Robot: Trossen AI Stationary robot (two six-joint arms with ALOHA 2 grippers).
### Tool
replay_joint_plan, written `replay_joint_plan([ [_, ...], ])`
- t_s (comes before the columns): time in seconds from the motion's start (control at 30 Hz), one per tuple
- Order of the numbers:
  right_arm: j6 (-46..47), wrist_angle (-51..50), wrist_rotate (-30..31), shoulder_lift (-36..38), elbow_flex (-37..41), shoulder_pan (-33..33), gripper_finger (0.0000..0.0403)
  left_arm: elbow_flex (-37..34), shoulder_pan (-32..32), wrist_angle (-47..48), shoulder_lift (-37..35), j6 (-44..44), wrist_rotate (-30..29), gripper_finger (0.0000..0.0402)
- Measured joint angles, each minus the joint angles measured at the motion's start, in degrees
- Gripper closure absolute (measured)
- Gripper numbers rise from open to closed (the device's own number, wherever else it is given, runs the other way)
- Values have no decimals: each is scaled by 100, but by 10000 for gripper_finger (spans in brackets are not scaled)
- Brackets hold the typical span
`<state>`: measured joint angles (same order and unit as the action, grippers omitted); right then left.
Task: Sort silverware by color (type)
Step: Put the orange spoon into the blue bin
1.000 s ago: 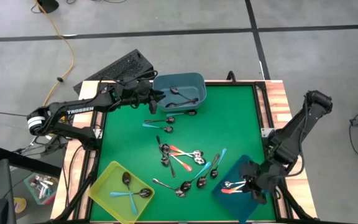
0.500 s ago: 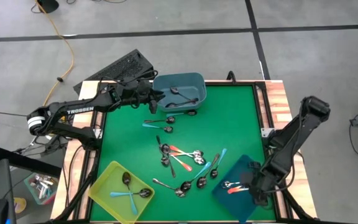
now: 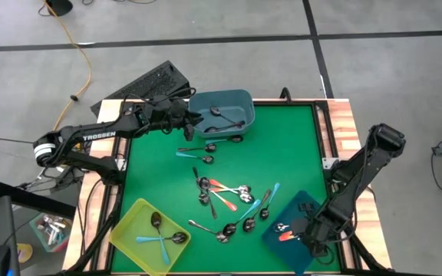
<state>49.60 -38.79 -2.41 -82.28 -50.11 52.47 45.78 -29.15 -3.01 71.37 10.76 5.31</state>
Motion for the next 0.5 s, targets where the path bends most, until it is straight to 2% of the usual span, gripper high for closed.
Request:
replay_joint_plan([
  [0.2, 131, 251, 271, -30, 0, 39, 398, 0, 0, 7, 0, -42, -1, 315],
  [0.5, 138, 658, 279, -30, 17, 39, 398, 0, 0, -70, 0, -55, -8, 315],
])
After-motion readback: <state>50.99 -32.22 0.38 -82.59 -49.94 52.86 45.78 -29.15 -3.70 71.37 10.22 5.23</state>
